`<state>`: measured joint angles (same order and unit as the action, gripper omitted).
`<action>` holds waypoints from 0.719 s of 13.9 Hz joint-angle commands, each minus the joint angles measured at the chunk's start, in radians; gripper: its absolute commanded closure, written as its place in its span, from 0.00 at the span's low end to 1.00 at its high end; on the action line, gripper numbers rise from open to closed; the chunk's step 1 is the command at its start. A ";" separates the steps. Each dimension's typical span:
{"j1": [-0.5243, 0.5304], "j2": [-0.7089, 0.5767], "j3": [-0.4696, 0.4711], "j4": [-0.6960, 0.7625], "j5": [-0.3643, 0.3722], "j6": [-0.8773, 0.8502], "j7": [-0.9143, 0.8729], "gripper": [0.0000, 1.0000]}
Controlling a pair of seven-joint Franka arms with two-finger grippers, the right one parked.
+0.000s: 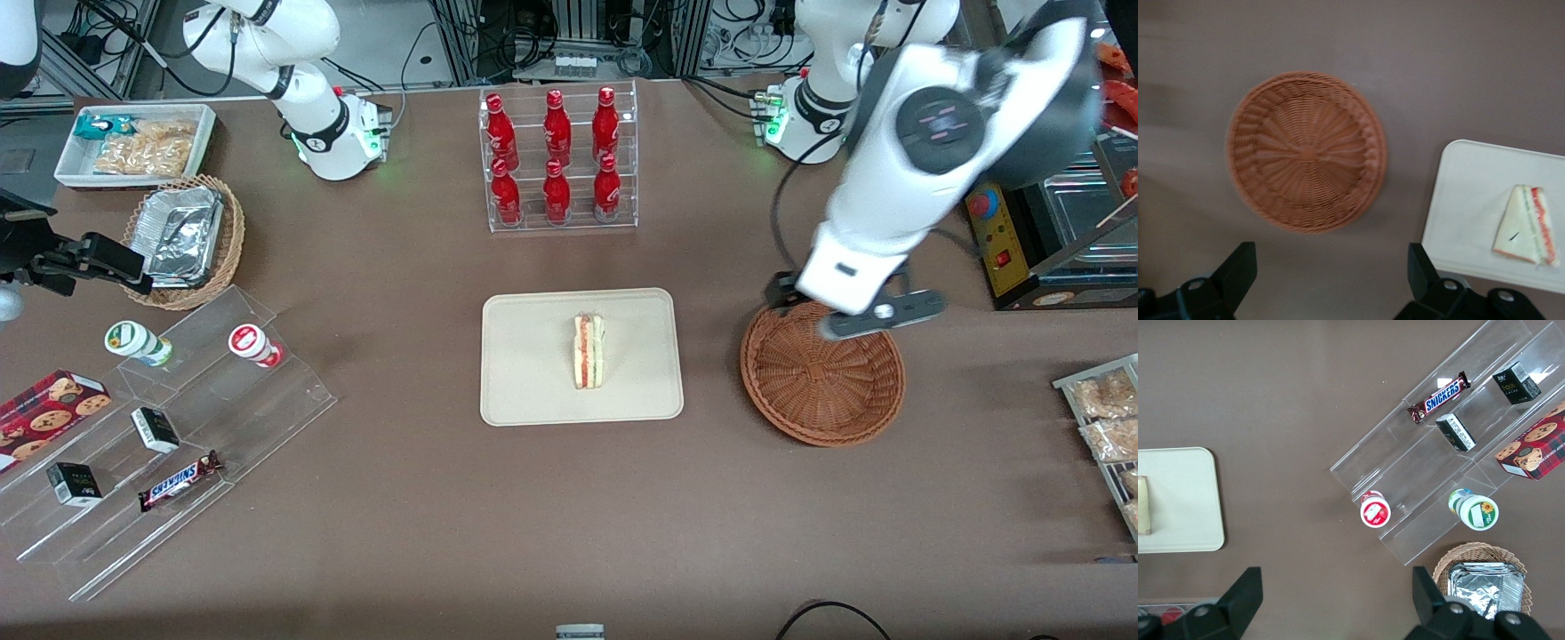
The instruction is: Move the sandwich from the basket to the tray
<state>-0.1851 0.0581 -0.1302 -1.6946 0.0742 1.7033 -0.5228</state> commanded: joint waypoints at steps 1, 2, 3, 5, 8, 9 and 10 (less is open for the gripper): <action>0.100 -0.089 -0.012 -0.030 -0.022 -0.056 0.125 0.00; 0.119 -0.102 -0.003 -0.025 -0.022 -0.079 0.162 0.00; 0.134 -0.113 0.013 -0.008 -0.022 -0.118 0.200 0.00; 0.139 -0.121 0.017 0.048 -0.016 -0.215 0.276 0.00; 0.142 -0.145 0.017 0.069 -0.013 -0.298 0.303 0.00; 0.142 -0.150 0.017 0.067 -0.013 -0.309 0.303 0.00; 0.142 -0.167 0.018 0.056 -0.013 -0.318 0.305 0.00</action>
<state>-0.0496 -0.0823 -0.1077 -1.6324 0.0670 1.4142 -0.2361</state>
